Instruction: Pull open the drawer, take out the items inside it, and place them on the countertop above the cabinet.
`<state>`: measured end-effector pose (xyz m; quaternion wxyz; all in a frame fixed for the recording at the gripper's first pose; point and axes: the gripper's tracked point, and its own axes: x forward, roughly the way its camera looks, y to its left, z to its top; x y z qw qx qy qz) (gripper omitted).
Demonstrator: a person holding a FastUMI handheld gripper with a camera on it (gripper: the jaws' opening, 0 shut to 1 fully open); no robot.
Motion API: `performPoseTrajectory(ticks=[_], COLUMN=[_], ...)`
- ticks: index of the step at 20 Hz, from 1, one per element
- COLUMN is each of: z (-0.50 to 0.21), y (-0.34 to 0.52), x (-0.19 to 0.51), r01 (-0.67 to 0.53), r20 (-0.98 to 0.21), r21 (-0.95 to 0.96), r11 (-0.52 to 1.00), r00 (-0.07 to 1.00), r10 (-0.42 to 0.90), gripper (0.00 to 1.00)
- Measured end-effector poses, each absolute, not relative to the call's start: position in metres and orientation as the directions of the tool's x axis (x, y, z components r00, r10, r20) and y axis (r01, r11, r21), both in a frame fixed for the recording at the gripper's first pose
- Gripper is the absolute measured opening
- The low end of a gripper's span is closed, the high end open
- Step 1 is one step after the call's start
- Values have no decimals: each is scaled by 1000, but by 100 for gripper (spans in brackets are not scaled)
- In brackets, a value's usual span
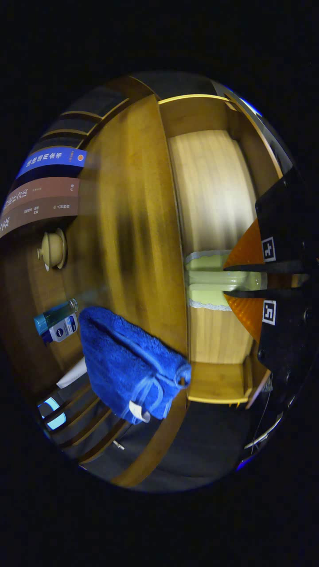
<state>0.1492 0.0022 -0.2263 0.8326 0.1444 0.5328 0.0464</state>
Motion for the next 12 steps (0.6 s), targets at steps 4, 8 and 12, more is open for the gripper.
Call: performPoseTrajectory(ticks=[4, 8, 12], z=[-191, -145, -110], y=[18, 28, 7], x=[136, 131, 168], r01=[48, 4, -32], r20=[-852, -806, -757], r21=[353, 398, 332], r11=[934, 917, 943], r00=[429, 480, 588], r10=[300, 347, 286], gripper=[16, 17, 17])
